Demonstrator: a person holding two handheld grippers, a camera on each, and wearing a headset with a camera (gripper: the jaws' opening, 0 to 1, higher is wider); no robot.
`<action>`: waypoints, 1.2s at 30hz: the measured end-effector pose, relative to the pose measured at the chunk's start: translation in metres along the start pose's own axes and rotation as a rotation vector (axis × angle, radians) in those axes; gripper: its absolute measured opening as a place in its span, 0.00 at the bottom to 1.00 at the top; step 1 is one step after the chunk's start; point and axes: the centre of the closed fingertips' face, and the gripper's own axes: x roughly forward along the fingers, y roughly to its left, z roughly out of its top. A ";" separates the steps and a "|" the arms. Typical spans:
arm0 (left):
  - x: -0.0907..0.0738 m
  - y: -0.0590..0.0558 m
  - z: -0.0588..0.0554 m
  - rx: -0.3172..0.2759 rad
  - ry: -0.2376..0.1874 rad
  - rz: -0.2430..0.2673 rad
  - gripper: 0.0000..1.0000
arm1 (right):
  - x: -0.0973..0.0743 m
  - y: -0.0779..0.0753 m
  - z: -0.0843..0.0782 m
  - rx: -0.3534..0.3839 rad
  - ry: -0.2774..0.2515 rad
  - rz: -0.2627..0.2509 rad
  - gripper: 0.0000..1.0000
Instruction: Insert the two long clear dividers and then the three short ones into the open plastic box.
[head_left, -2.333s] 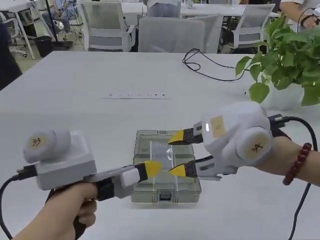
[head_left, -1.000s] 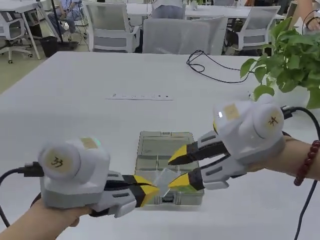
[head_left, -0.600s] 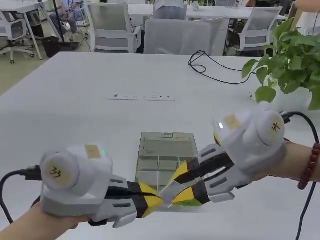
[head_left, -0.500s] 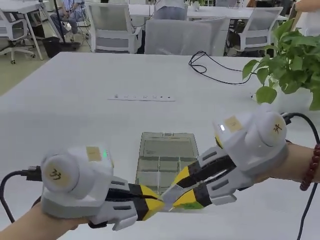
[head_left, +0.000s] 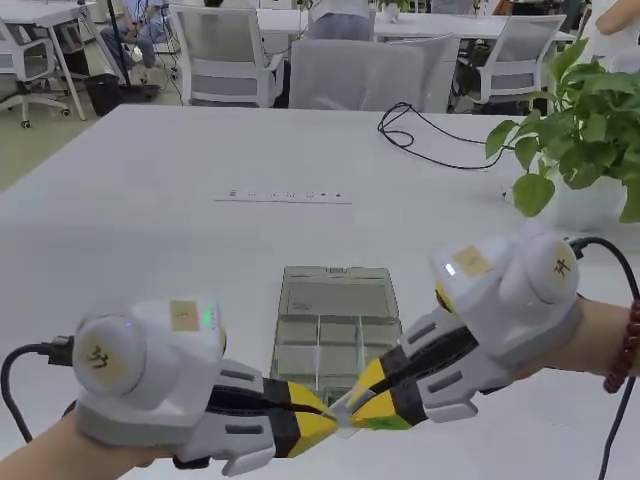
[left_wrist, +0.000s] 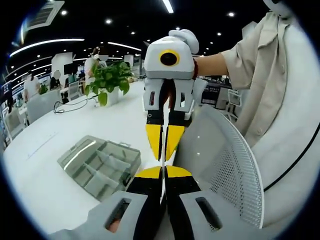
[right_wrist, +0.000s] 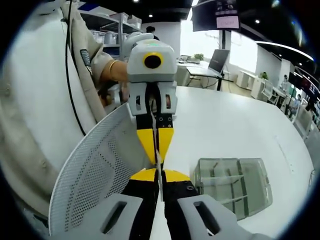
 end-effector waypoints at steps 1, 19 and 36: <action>0.000 0.000 0.001 -0.004 -0.005 0.000 0.00 | 0.000 0.000 0.001 -0.001 -0.004 0.000 0.04; -0.007 0.023 0.014 -0.023 -0.090 0.119 0.06 | -0.008 -0.014 0.002 0.001 -0.008 -0.058 0.02; -0.015 0.045 0.010 -0.056 -0.125 0.259 0.39 | -0.021 -0.062 -0.011 0.048 0.022 -0.233 0.02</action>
